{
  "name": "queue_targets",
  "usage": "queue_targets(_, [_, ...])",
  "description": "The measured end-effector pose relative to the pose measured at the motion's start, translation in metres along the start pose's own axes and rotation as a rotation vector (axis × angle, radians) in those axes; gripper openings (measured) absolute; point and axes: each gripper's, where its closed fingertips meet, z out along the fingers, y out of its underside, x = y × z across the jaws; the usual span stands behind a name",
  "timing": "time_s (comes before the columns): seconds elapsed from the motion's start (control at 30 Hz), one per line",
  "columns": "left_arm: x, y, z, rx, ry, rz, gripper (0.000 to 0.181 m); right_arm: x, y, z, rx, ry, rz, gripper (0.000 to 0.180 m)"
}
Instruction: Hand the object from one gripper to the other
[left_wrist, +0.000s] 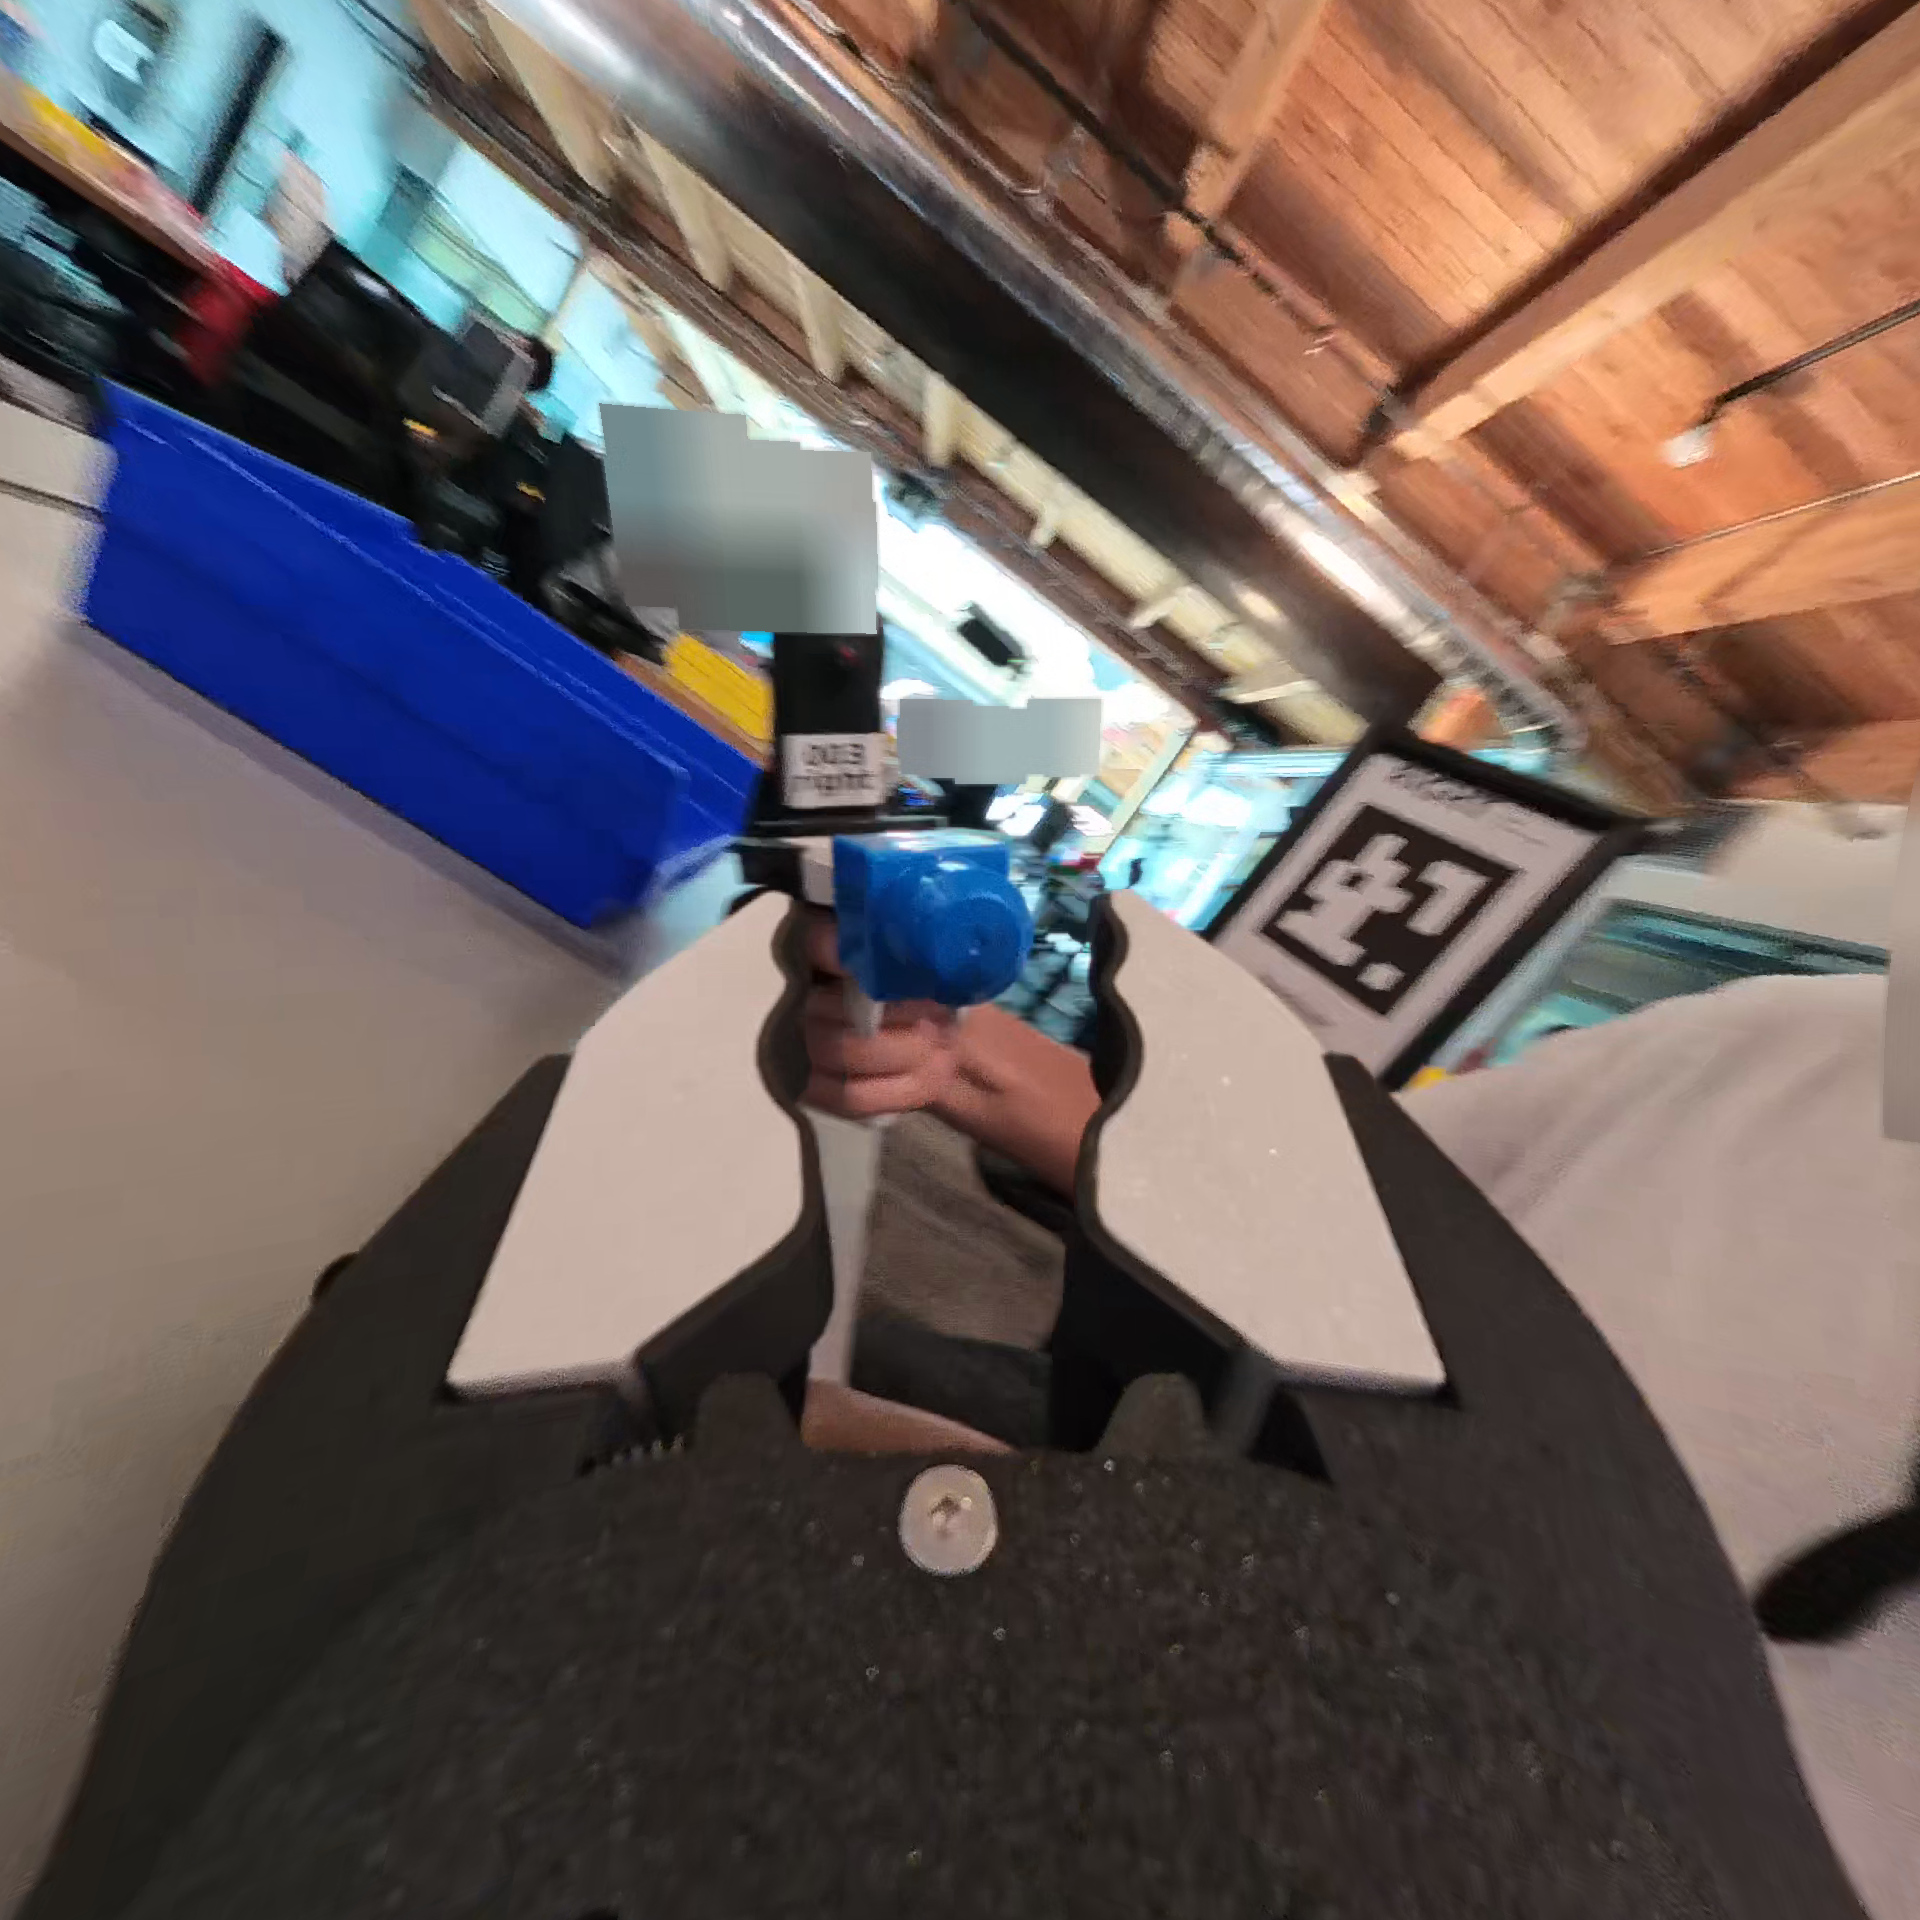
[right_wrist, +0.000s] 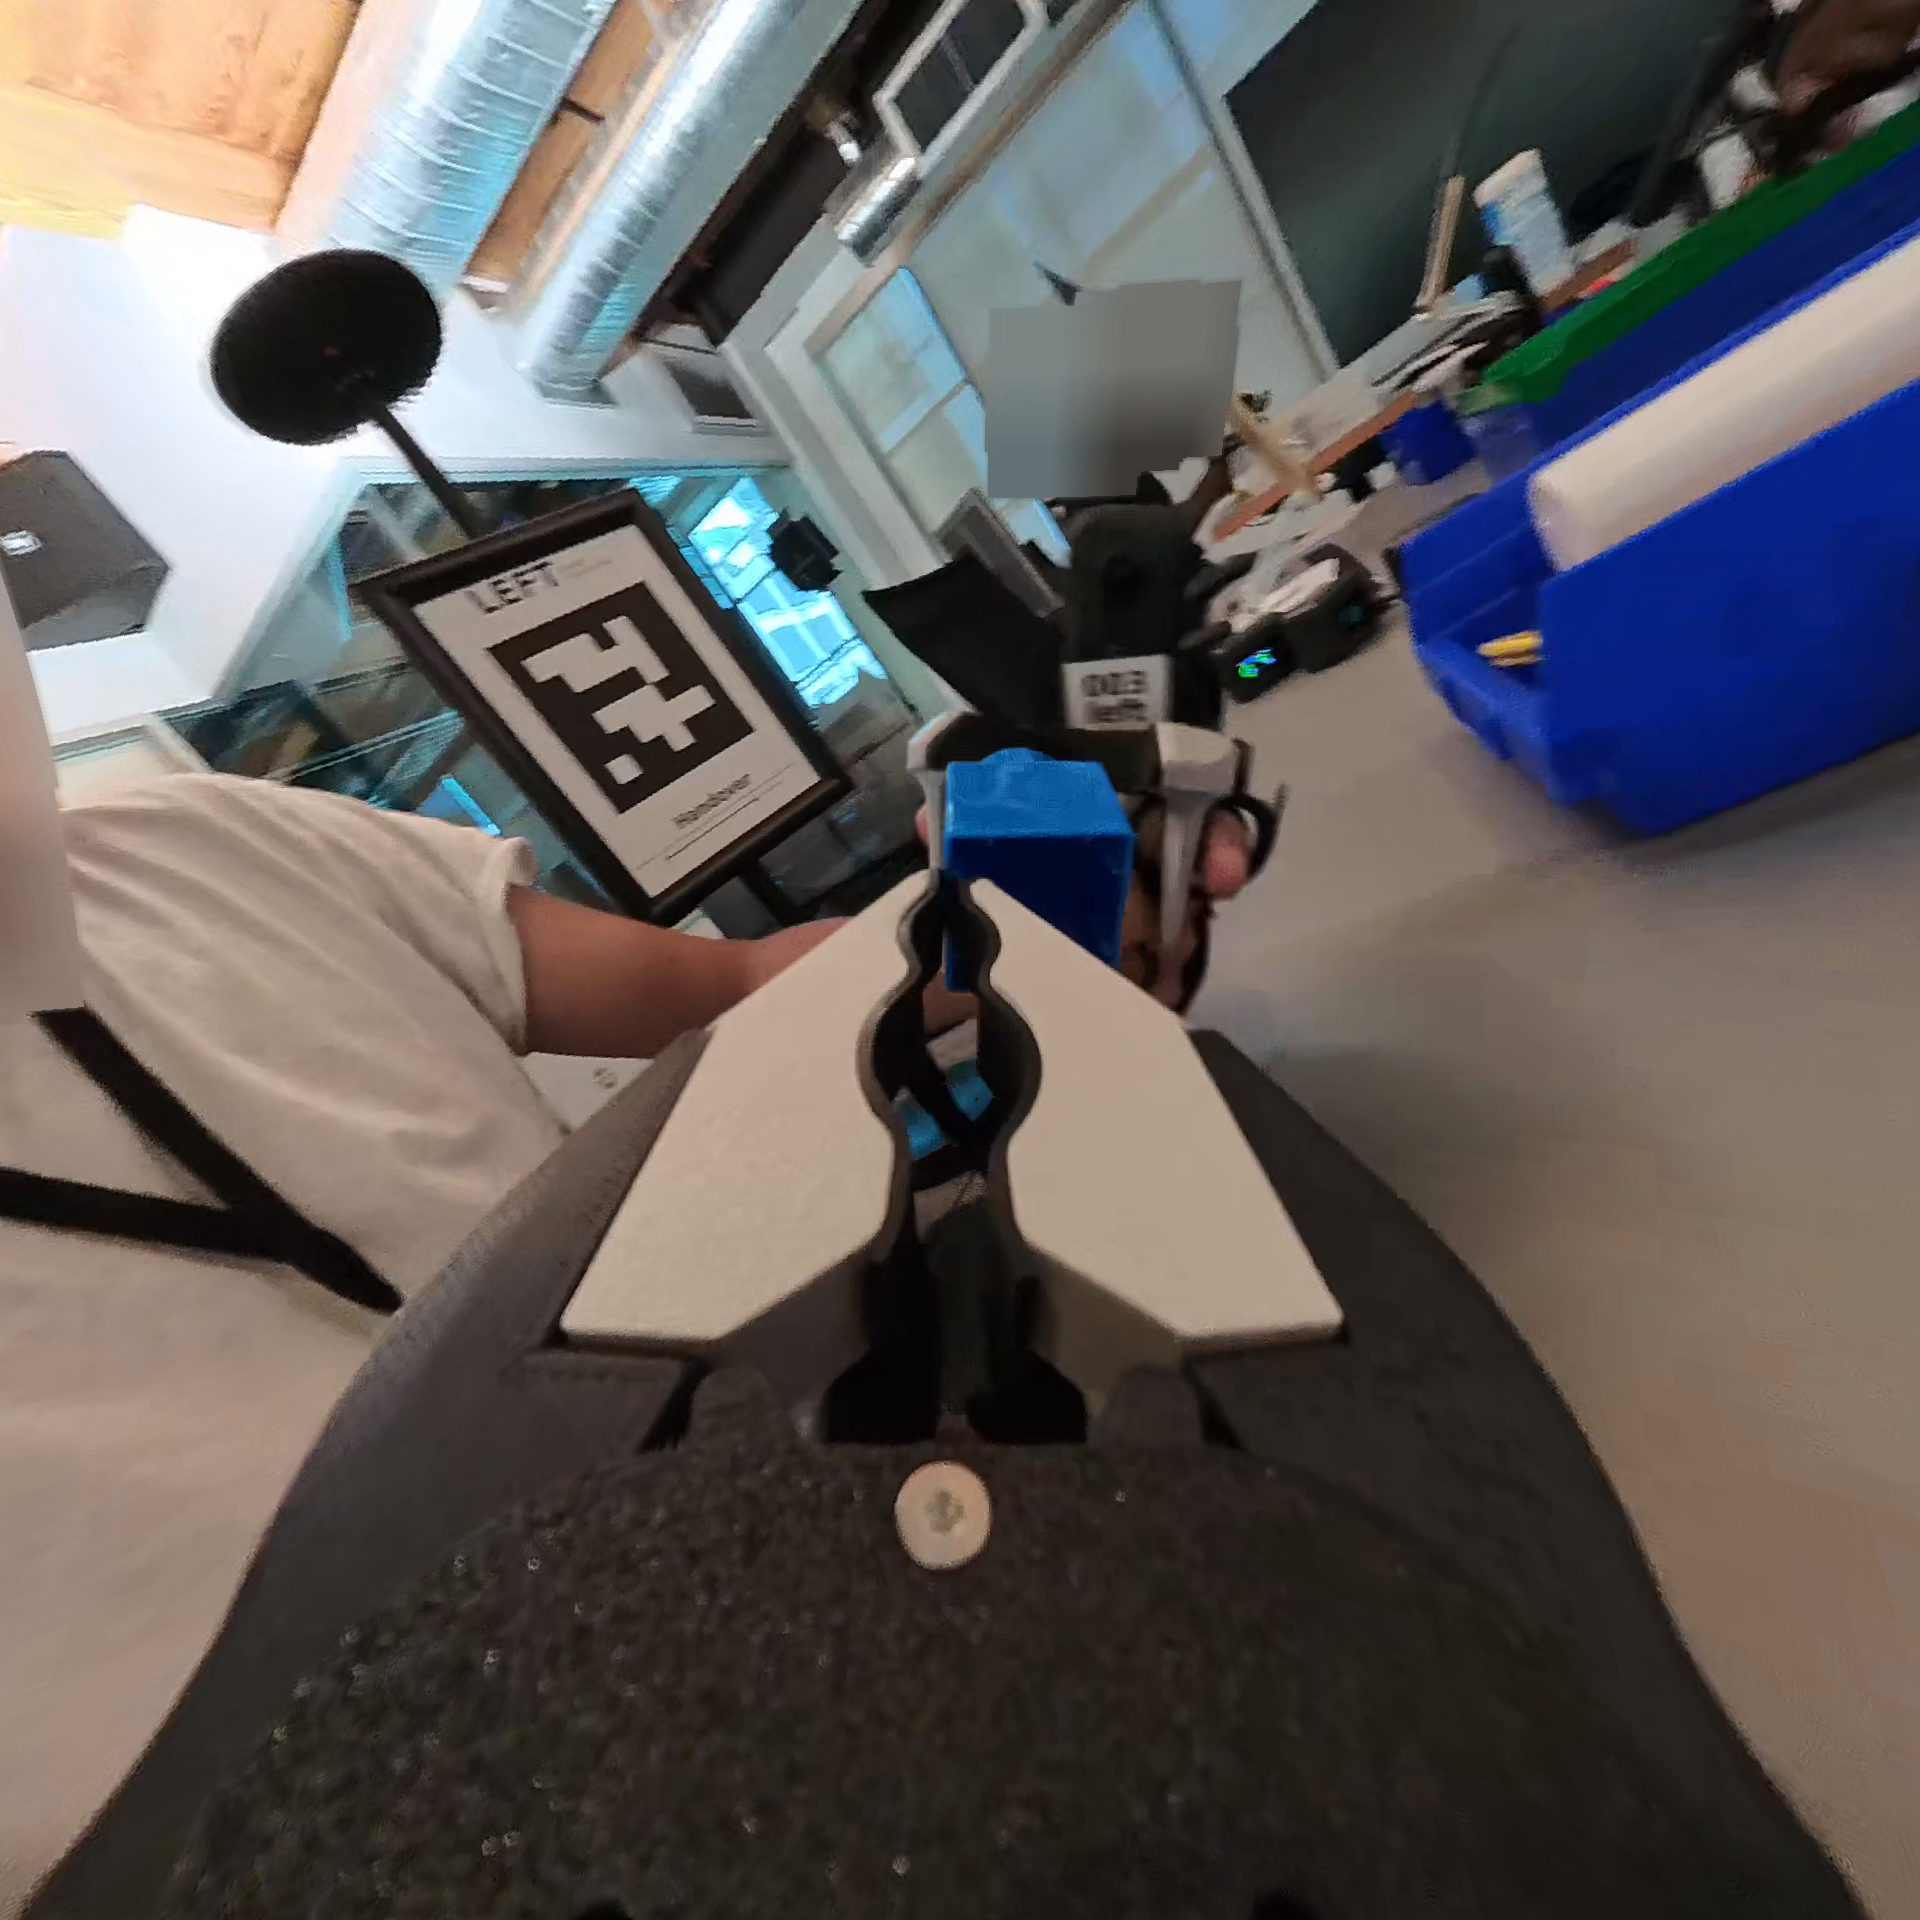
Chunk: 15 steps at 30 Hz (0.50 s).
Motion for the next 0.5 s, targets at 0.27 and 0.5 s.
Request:
queue_targets(0.27, [-0.065,0.035,-0.015,-0.371,-0.511,0.784,0.053,0.056,0.011,-0.023,-0.034,0.272,0.184,0.0])
queue_targets(0.5, [-0.058,0.063,-0.007,-0.512,-0.46,0.992,0.033,0.049,0.042,-0.012,-0.121,0.109,0.499,0.0])
